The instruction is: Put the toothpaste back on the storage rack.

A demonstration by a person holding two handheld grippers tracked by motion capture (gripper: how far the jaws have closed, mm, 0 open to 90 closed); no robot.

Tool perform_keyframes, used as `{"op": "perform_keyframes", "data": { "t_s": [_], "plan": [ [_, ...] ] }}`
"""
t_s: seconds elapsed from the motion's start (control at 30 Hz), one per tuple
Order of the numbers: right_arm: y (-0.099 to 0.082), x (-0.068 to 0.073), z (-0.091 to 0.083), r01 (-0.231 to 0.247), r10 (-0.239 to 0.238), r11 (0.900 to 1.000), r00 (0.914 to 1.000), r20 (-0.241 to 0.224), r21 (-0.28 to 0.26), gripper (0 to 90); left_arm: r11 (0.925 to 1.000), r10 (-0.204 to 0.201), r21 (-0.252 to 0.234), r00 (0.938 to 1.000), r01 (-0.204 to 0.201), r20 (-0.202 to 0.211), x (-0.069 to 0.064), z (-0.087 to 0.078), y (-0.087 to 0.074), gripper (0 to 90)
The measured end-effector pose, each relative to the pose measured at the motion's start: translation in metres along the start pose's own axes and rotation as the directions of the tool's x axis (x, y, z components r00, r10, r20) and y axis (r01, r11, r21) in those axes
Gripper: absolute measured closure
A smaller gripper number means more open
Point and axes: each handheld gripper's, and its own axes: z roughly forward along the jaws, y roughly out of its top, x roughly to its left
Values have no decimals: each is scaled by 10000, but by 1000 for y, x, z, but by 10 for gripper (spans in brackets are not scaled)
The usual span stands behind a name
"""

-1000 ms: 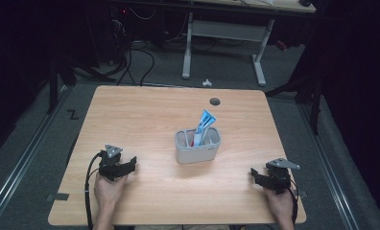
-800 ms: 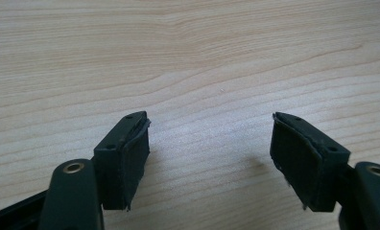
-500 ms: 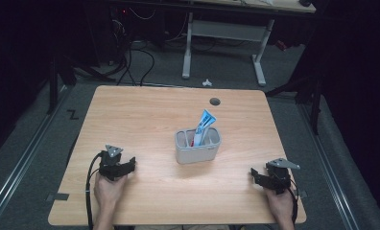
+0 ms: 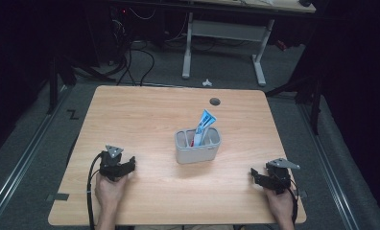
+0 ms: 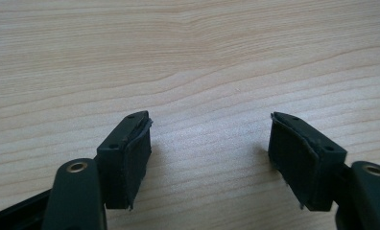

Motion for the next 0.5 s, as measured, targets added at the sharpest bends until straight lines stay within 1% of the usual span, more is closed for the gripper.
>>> {"op": "perform_keyframes", "data": {
  "t_s": [0.5],
  "plan": [
    [0, 0, 0, -1, 1, 10000, 10000, -2, 0, 307, 10000, -18, 5, 10000, 18, 41, 0, -1, 0, 326]
  ]
}}
